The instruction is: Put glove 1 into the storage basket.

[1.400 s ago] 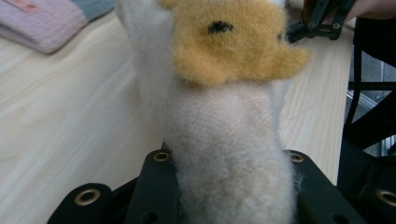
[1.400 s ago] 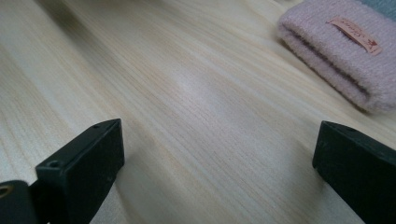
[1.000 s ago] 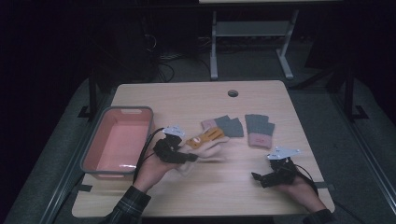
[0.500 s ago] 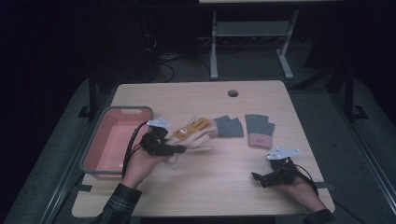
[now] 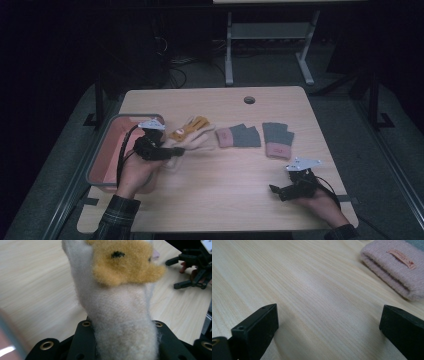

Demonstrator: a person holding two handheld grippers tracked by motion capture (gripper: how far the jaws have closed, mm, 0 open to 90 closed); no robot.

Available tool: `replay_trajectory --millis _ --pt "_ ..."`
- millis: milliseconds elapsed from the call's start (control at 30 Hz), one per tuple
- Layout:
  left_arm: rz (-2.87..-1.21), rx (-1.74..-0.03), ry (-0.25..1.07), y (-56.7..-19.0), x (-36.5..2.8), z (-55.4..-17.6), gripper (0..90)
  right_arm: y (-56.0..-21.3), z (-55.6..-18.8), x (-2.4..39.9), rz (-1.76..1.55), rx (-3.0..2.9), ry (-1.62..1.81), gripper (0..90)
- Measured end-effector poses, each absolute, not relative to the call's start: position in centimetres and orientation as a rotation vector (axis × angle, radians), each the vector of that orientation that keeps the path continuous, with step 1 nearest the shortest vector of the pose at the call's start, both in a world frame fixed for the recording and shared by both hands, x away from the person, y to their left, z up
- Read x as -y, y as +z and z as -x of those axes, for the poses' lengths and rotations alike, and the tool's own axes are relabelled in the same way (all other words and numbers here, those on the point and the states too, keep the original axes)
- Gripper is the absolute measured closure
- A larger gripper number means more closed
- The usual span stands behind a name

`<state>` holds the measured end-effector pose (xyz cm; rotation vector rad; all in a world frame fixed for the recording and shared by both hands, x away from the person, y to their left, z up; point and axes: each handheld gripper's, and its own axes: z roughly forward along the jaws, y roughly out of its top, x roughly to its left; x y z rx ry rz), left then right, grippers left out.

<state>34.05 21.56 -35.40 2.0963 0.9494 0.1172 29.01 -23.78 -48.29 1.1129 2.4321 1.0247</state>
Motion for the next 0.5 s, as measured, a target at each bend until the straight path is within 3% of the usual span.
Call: replay_trajectory --millis 500 --pt "-2.02 -1.053 0.199 -34.4 -26.0 -34.3 70.0 -48.3 -29.0 23.8 -1.112 -2.432 1.025 1.8"
